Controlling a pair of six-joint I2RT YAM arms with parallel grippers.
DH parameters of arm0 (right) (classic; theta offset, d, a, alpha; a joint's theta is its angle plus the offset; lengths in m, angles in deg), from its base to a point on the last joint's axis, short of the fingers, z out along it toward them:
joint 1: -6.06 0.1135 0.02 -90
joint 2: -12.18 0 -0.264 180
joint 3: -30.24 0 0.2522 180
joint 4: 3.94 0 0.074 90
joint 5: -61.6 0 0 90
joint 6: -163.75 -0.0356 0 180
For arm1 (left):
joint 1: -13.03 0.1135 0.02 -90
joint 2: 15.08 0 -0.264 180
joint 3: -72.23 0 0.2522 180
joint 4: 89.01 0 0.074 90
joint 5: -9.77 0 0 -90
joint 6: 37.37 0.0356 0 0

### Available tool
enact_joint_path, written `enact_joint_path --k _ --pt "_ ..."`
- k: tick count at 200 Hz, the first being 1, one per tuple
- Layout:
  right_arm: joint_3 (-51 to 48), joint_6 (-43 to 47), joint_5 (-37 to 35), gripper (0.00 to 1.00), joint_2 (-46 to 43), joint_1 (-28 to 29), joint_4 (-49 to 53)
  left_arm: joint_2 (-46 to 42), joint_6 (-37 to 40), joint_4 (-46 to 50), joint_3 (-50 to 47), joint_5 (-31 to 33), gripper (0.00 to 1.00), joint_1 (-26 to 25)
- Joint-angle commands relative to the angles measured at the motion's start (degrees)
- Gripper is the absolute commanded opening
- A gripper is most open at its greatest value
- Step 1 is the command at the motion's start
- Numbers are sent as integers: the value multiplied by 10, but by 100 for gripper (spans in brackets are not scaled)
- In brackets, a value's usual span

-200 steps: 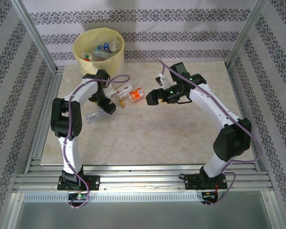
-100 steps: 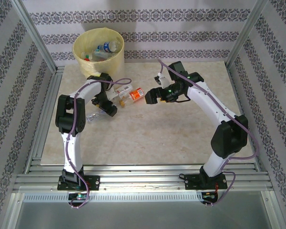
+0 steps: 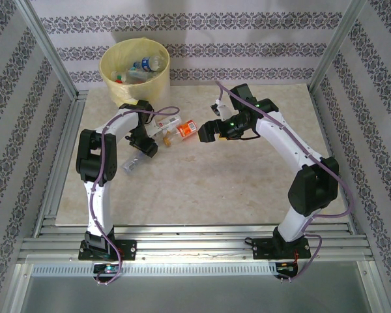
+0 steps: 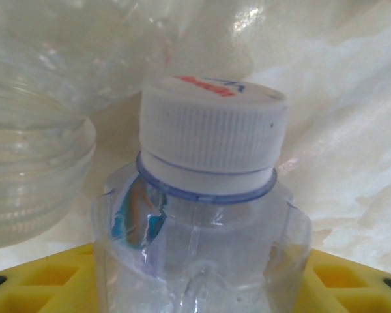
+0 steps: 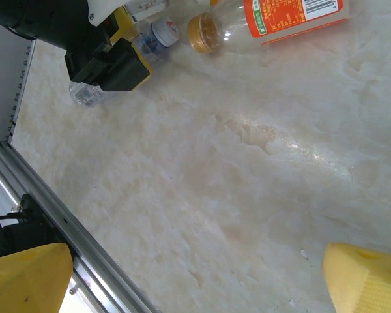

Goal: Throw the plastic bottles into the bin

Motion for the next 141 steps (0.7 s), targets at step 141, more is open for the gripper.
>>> enact_joint_path --k 141 --pt "-14 3 -3 98 -14 3 -14 -88 -87 -2 -98 -49 25 -7"
